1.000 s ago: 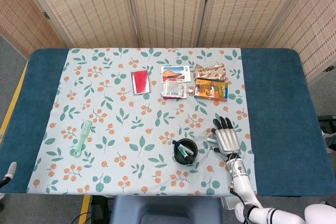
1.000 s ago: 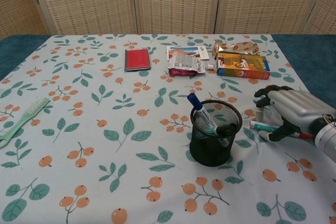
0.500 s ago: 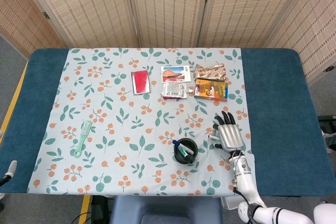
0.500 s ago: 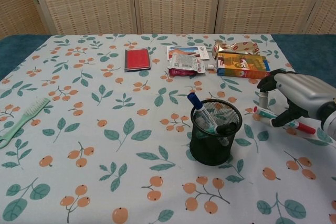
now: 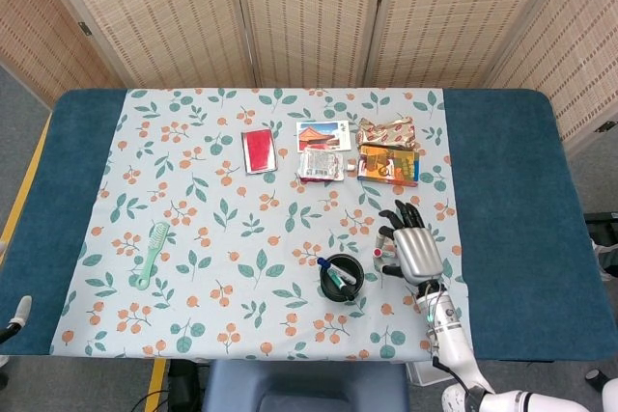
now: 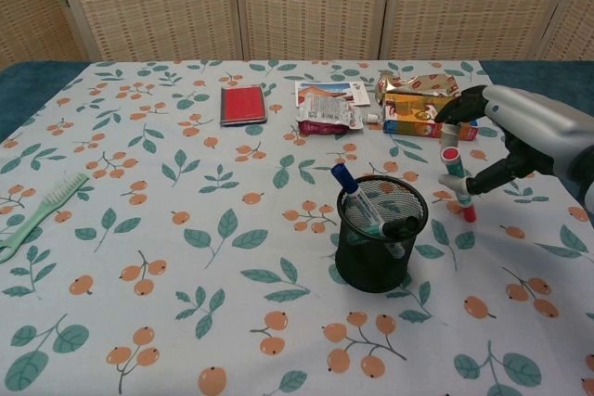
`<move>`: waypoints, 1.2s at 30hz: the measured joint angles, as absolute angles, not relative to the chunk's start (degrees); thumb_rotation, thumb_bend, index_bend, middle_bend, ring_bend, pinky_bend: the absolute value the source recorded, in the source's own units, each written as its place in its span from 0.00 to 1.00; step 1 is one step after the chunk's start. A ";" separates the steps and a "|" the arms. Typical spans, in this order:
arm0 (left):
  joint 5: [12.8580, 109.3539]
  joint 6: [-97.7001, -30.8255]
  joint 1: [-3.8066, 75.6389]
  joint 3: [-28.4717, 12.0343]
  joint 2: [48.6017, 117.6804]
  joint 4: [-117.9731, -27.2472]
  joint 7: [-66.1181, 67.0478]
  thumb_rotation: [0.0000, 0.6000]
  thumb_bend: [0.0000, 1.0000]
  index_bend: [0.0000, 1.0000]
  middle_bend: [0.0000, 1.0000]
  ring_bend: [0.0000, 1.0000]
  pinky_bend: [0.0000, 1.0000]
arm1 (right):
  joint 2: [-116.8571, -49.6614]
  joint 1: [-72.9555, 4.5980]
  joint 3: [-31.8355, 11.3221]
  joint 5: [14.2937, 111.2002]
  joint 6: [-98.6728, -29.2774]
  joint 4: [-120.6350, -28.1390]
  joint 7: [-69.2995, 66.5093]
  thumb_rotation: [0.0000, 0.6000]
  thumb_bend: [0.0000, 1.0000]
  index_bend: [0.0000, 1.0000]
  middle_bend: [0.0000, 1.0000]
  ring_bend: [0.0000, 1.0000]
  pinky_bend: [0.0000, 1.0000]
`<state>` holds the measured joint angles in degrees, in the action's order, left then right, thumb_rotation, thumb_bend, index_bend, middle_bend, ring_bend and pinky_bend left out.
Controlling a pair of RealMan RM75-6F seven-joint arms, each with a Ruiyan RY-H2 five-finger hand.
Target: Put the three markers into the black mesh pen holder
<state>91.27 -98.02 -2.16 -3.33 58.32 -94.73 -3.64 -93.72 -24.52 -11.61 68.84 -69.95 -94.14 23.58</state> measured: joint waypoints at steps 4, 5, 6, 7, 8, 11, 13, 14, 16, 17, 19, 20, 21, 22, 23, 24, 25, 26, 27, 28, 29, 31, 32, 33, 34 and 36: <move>91.03 -97.71 -2.04 -3.38 58.32 -94.62 -3.76 1.00 0.40 0.02 0.16 0.04 0.26 | -93.23 -25.03 -12.70 68.80 -70.29 -97.67 22.85 1.00 0.32 0.66 0.21 0.04 0.00; 91.02 -97.68 -2.03 -3.37 58.32 -94.63 -3.77 1.00 0.40 0.02 0.16 0.04 0.26 | -93.14 -25.18 -13.01 68.79 -70.40 -98.48 22.78 1.00 0.32 0.66 0.21 0.04 0.00; 91.04 -97.68 -2.03 -3.36 58.30 -94.65 -3.78 1.00 0.40 0.02 0.16 0.04 0.26 | -93.05 -25.33 -13.34 68.76 -70.53 -99.32 22.75 1.00 0.33 0.66 0.21 0.04 0.00; 91.06 -97.70 -2.03 -3.35 58.29 -94.66 -3.76 1.00 0.40 0.02 0.16 0.04 0.26 | -92.91 -25.54 -13.80 68.68 -70.72 -100.51 22.78 1.00 0.33 0.66 0.21 0.04 0.00; 91.05 -97.74 -2.05 -3.36 58.30 -94.66 -3.68 1.00 0.40 0.03 0.16 0.04 0.26 | -92.78 -25.71 -14.17 68.61 -70.87 -101.45 22.85 1.00 0.33 0.66 0.21 0.04 0.00; 91.05 -97.74 -2.07 -3.32 58.30 -94.71 -3.68 1.00 0.40 0.03 0.16 0.04 0.26 | -92.38 -26.31 -15.37 68.20 -71.43 -104.80 23.40 1.00 0.33 0.66 0.21 0.05 0.00; 91.04 -97.66 -2.05 -3.31 58.32 -94.71 -3.65 1.00 0.40 0.03 0.16 0.04 0.26 | -92.25 -26.83 -16.21 67.69 -71.80 -107.24 23.99 1.00 0.33 0.66 0.21 0.05 0.00; 91.07 -97.60 -2.02 -3.28 58.33 -94.72 -3.69 1.00 0.40 0.03 0.16 0.04 0.26 | -92.27 -27.12 -16.53 67.39 -71.93 -108.25 24.34 1.00 0.33 0.66 0.21 0.05 0.00; 91.09 -97.62 -2.02 -3.28 58.32 -94.70 -3.76 1.00 0.40 0.03 0.16 0.04 0.26 | -92.51 -27.88 -17.11 66.58 -72.16 -110.44 25.37 1.00 0.33 0.66 0.21 0.05 0.00; 91.07 -97.73 -2.04 -3.32 58.29 -94.68 -3.92 1.00 0.40 0.03 0.16 0.04 0.26 | -92.73 -28.23 -17.27 66.27 -72.27 -111.29 25.91 1.00 0.33 0.66 0.21 0.05 0.00; 90.98 -97.92 -2.11 -3.40 58.22 -94.61 -4.16 1.00 0.40 0.03 0.16 0.04 0.26 | -93.40 -28.98 -17.38 65.76 -72.59 -113.04 27.19 1.00 0.33 0.66 0.21 0.05 0.00; 90.88 -97.98 -2.15 -3.46 58.16 -94.57 -4.34 1.00 0.40 0.03 0.16 0.04 0.26 | -93.65 -29.21 -17.32 65.62 -72.75 -113.71 27.65 1.00 0.33 0.66 0.21 0.05 0.00; 90.77 -98.02 -2.17 -3.50 58.12 -94.50 -4.46 1.00 0.40 0.03 0.16 0.04 0.26 | -93.83 -29.37 -17.19 65.52 -72.95 -114.31 28.15 1.00 0.33 0.66 0.21 0.05 0.00; 90.67 -98.03 -2.19 -3.55 58.07 -94.44 -4.58 1.00 0.40 0.03 0.16 0.04 0.26 | -94.02 -29.53 -16.94 65.48 -73.29 -115.01 28.91 1.00 0.33 0.66 0.21 0.05 0.00; 90.57 -98.06 -2.23 -3.58 58.03 -94.40 -4.70 1.00 0.40 0.03 0.16 0.04 0.26 | -94.13 -29.60 -16.69 65.48 -73.64 -115.57 29.51 1.00 0.33 0.66 0.21 0.05 0.00; 90.50 -98.08 -2.24 -3.62 58.01 -94.36 -4.75 1.00 0.40 0.03 0.16 0.04 0.26 | -94.20 -29.64 -16.41 65.49 -74.01 -116.15 30.04 1.00 0.33 0.66 0.21 0.05 0.00; 90.43 -98.07 -2.23 -3.66 58.01 -94.32 -4.76 1.00 0.40 0.03 0.16 0.04 0.26 | -94.22 -29.63 -15.98 65.56 -74.50 -116.95 30.66 1.00 0.33 0.66 0.21 0.05 0.00; 90.38 -98.02 -2.21 -3.69 58.01 -94.31 -4.78 1.00 0.40 0.03 0.16 0.04 0.26 | -94.16 -29.58 -15.61 65.68 -74.86 -117.56 31.08 1.00 0.33 0.66 0.21 0.05 0.00; 90.40 -98.05 -2.22 -3.69 58.02 -94.31 -4.76 1.00 0.40 0.03 0.16 0.04 0.26 | -93.99 -29.49 -15.21 65.88 -75.23 -118.17 31.44 1.00 0.33 0.66 0.21 0.05 0.00; 90.39 -98.05 -2.21 -3.70 58.03 -94.29 -4.68 1.00 0.40 0.03 0.16 0.04 0.26 | -93.60 -29.28 -14.64 66.33 -75.74 -118.98 31.87 1.00 0.33 0.66 0.21 0.05 0.00; 90.37 -98.02 -2.21 -3.70 58.07 -94.31 -4.55 1.00 0.40 0.03 0.16 0.04 0.26 | -93.18 -29.07 -14.18 66.78 -76.12 -119.55 32.15 1.00 0.33 0.66 0.21 0.05 0.00; 90.32 -97.89 -2.17 -3.69 58.14 -94.36 -4.26 1.00 0.40 0.03 0.16 0.04 0.26 | -92.02 -28.46 -12.95 68.02 -76.98 -120.83 32.72 1.00 0.33 0.66 0.21 0.05 0.00; 90.30 -97.81 -2.15 -3.67 58.18 -94.41 -4.04 1.00 0.40 0.03 0.16 0.04 0.26 | -91.53 -28.16 -12.39 68.55 -77.29 -121.31 32.87 1.00 0.33 0.66 0.21 0.05 0.00; 90.30 -97.78 -2.14 -3.66 58.23 -94.45 -3.86 1.00 0.40 0.03 0.16 0.04 0.26 | -91.05 -27.86 -11.84 69.05 -77.56 -121.71 32.96 1.00 0.33 0.66 0.21 0.05 0.00; 90.32 -97.78 -2.14 -3.64 58.27 -94.50 -3.66 1.00 0.40 0.03 0.16 0.04 0.26 | -90.47 -27.48 -11.11 69.68 -77.84 -122.12 32.98 1.00 0.33 0.66 0.21 0.05 0.00; 90.44 -97.91 -2.20 -3.60 58.34 -94.66 -3.31 1.00 0.40 0.03 0.16 0.04 0.26 | -89.93 -26.93 -10.08 70.40 -78.11 -122.42 32.77 1.00 0.33 0.66 0.21 0.05 0.00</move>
